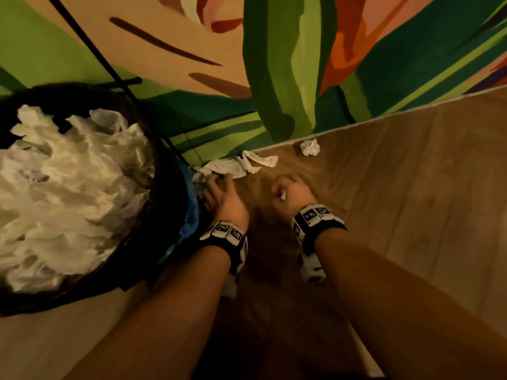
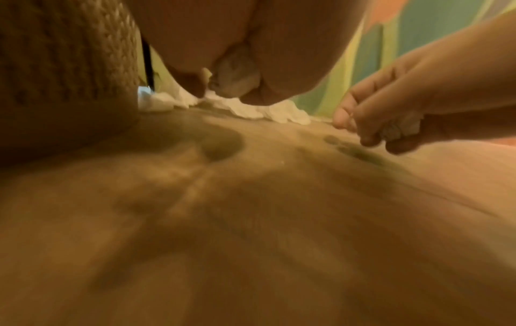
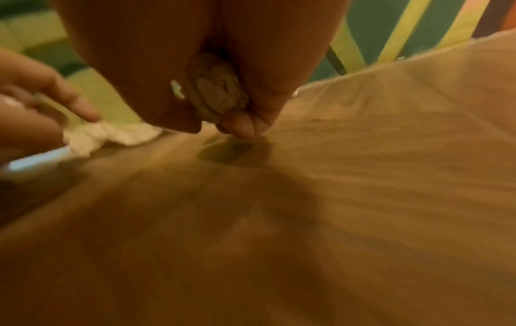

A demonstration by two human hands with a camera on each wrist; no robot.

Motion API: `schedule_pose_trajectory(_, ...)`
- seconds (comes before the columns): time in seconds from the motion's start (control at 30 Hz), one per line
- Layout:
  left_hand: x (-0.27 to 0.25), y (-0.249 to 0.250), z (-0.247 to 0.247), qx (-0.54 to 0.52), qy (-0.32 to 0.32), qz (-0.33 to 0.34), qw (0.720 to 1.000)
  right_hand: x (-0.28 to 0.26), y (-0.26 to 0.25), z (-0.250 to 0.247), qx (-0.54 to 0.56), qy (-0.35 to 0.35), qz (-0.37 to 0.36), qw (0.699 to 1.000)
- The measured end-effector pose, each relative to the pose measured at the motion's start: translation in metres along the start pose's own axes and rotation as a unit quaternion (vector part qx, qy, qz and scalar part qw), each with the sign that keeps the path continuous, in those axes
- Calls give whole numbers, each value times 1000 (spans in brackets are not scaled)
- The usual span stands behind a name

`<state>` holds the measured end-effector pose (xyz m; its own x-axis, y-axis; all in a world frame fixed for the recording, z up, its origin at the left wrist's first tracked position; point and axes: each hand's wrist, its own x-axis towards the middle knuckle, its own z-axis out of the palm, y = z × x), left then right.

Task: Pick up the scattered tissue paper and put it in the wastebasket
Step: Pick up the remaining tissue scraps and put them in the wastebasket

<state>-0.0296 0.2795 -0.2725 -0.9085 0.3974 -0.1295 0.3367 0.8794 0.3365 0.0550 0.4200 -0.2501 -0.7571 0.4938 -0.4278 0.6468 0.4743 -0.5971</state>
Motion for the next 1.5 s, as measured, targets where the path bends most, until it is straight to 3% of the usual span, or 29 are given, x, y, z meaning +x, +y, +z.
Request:
schedule_pose_trajectory(0.07,8,-2,1,6,-23,-52,998,10,-9,-3,-21,25,-32,999)
schedule_pose_trajectory(0.17,15,-6,0,27,-109,-102,988,24,-26,-10,-66,30,-62,995)
schedule_pose_trajectory(0.33,-8,-7,3,162,-153,79,972,49,-40,-10,-106,-53,-125,985)
schedule_pose_trajectory(0.43,-12,-8,-8,98,-144,87,981,53,-40,8,-158,-90,-130,975)
schedule_pose_trajectory(0.5,-13,-8,-11,55,-149,85,984,50,-36,19,-189,-73,-120,972)
schedule_pose_trajectory(0.57,-9,-7,-12,14,-140,42,989,47,-34,24,-185,-48,-111,975)
schedule_pose_trajectory(0.67,3,-7,-11,44,-133,-59,988,44,-32,14,-131,-43,-73,988)
schedule_pose_trajectory(0.77,14,-5,-11,62,-167,-148,973,46,-26,-9,-37,79,-21,996)
schedule_pose_trajectory(0.87,13,-4,-9,84,-188,-156,966,51,-20,-36,14,200,-5,980)
schedule_pose_trajectory(0.97,5,-6,-12,86,-199,-139,966,58,-5,-49,13,119,95,988)
schedule_pose_trajectory(1.03,-2,-11,-15,69,-195,-94,974,57,4,-45,-16,53,116,992)
schedule_pose_trajectory(1.1,-10,-16,-17,40,-183,-53,981,51,7,-33,-44,50,92,994)
schedule_pose_trajectory(1.23,-32,-15,-28,-113,-145,-44,982,42,-9,-6,-106,3,39,994)
schedule_pose_trajectory(1.3,-47,-15,-36,-177,-84,-65,979,42,-26,5,-131,-40,17,990)
schedule_pose_trajectory(1.37,-59,-19,-45,-241,-38,-127,961,41,-44,14,-155,-44,-17,987)
schedule_pose_trajectory(1.43,-67,-23,-54,-272,-38,-163,948,39,-60,27,-168,-49,-50,983)
schedule_pose_trajectory(1.5,-73,-26,-62,-258,-54,-132,956,34,-80,41,-179,-81,-95,976)
